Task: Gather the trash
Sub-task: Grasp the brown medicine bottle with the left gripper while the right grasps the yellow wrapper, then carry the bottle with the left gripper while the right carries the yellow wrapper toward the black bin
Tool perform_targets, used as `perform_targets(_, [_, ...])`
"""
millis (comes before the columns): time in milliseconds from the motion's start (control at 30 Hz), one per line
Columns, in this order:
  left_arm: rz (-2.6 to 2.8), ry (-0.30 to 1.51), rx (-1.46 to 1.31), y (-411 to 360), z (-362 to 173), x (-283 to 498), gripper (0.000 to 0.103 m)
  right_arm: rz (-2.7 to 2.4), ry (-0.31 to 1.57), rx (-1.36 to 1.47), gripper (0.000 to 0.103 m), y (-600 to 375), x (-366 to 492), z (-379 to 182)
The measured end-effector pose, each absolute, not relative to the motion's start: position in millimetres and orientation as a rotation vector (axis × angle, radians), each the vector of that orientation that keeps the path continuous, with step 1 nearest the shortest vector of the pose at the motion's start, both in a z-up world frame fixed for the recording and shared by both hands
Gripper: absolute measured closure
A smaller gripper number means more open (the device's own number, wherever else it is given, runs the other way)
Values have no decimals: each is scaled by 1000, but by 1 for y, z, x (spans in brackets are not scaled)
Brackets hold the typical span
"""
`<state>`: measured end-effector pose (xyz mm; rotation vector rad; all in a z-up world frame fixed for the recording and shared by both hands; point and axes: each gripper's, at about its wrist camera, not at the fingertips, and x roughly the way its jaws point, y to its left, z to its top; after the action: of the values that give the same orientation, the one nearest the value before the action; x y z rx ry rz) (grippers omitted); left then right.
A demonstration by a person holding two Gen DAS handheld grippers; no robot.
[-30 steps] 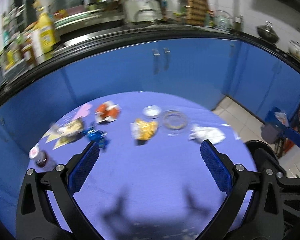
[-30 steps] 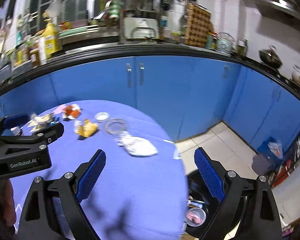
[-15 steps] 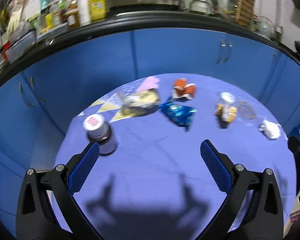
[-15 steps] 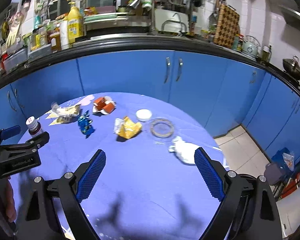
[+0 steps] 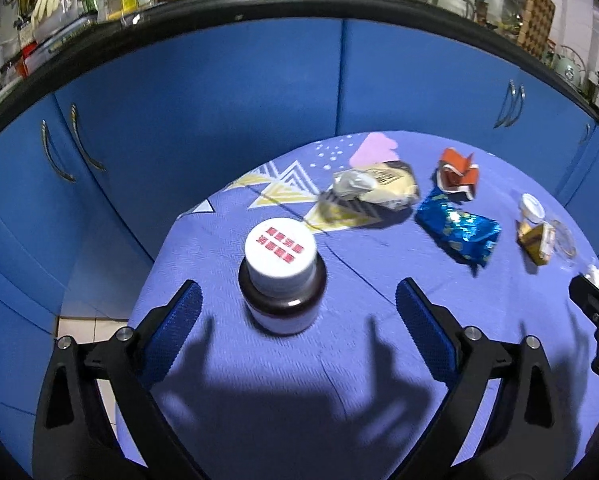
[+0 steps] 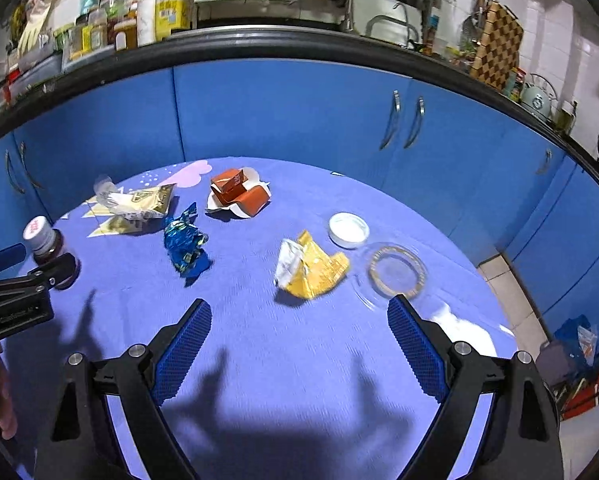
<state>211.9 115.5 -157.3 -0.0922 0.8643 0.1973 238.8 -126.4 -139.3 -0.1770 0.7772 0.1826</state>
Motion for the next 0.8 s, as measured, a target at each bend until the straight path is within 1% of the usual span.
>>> perform_targets(133, [199, 881, -87, 119, -169, 224, 18, 162, 782, -206, 17, -118, 257, -150])
perform_targets(167, [198, 885, -88, 121, -171, 226, 19, 159, 787, -220, 22, -114, 263, -154])
perform_targets(200, [198, 890, -93, 122, -174, 228, 20, 158, 793, -227, 30, -113, 266, -157])
perform_targets(233, [195, 896, -102, 123, -177, 230, 21, 158, 802, -238, 36, -110, 270, -161])
perform_targets(267, [194, 900, -108, 124, -179, 232, 22, 160, 814, -249, 48, -108, 273, -165])
perform_targets(300, [193, 904, -110, 125, -180, 233, 23, 162, 827, -255, 55, -107, 276, -168])
perform_targets(333, [191, 908, -112, 125, -182, 234, 24, 168, 840, -256, 60, -106, 279, -171])
perform_targets(367, [188, 913, -114, 125, -184, 235, 25, 176, 847, -253, 71, -106, 280, -174])
perform_targets(400, [187, 916, -115, 125, -185, 235, 29, 184, 854, -250, 82, -107, 282, -176])
perform_targets(467, [181, 906, -117, 124, -183, 234, 41, 188, 850, -252, 84, -107, 280, -177])
perform_targets(500, [184, 905, -115, 123, -183, 233, 51, 191, 849, -253, 85, -108, 279, -176])
perform_targets(533, [174, 909, -119, 122, -182, 232, 57, 194, 847, -248, 85, -109, 277, -174])
perform_targets(800, [125, 896, -127, 103, -165, 214, 57, 211, 824, -214, 85, -125, 245, -152])
